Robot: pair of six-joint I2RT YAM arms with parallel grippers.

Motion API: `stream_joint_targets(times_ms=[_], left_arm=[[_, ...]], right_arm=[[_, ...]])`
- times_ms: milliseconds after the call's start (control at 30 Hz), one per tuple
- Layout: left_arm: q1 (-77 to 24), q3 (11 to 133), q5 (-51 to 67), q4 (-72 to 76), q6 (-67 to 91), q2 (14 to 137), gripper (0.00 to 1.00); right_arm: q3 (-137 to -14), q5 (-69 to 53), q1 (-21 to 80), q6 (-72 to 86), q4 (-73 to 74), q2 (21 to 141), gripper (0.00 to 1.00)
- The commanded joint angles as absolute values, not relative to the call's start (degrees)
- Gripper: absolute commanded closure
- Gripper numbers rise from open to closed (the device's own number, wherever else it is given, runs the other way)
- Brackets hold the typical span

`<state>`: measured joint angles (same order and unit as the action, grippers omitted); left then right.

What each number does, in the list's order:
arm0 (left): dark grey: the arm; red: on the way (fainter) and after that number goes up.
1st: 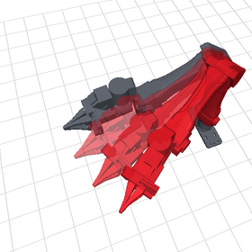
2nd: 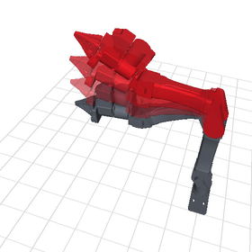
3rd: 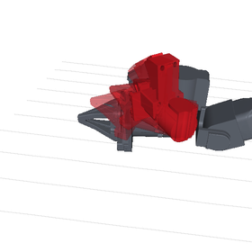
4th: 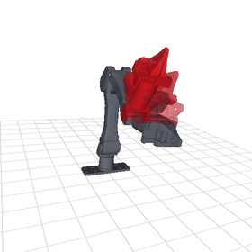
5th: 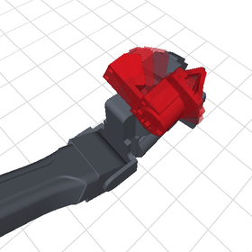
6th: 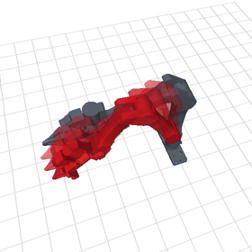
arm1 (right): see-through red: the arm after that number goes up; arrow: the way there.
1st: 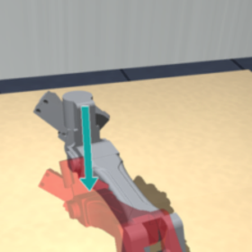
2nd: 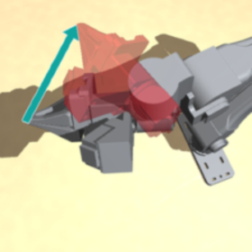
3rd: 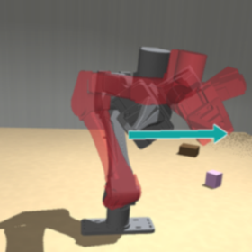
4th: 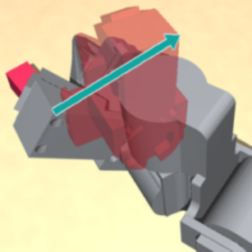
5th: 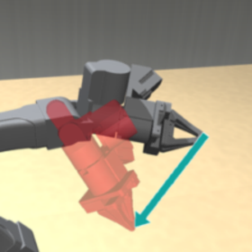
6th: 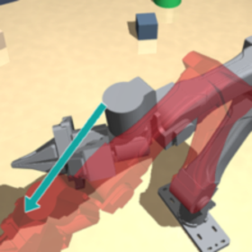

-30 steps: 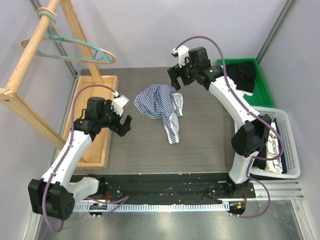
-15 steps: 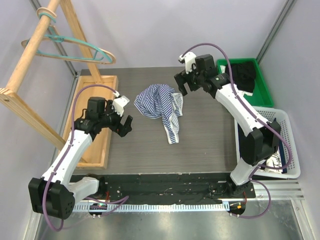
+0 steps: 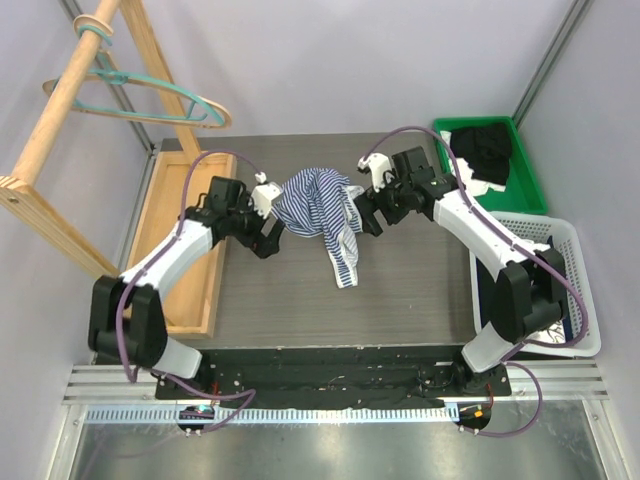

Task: Place the tank top on the hanger
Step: Adjust the tank top at the center of the board.

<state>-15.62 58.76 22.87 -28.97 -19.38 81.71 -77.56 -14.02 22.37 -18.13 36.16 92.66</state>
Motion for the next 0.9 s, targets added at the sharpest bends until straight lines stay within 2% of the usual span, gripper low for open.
stream_joint_targets(times_ms=[0,267,400,500,867], left_arm=[[-15.6,64.2,21.4,-19.0,-17.8,88.6,0.00],[-15.8,72.2,21.4,-16.6,-16.9,100.1,0.00],[-16.2,73.6,21.4,-16.1,-16.8,102.0,0.00],[-16.3,74.5,21.2,-15.9,-16.9,103.5,0.00],[-16.9,77.7,20.3,-16.0,-17.5,107.8,0.00]], right_arm=[[-76.0,-19.6,24.3,-19.3,36.1,89.6,0.05],[-74.0,-18.0,27.8,-18.5,35.8,92.5,0.05],[-72.5,-17.5,29.0,-18.9,35.1,93.3,0.05],[-71.8,-18.0,29.4,-19.9,35.3,93.8,0.00],[-71.4,-18.0,32.7,-21.0,37.6,96.0,0.00]])
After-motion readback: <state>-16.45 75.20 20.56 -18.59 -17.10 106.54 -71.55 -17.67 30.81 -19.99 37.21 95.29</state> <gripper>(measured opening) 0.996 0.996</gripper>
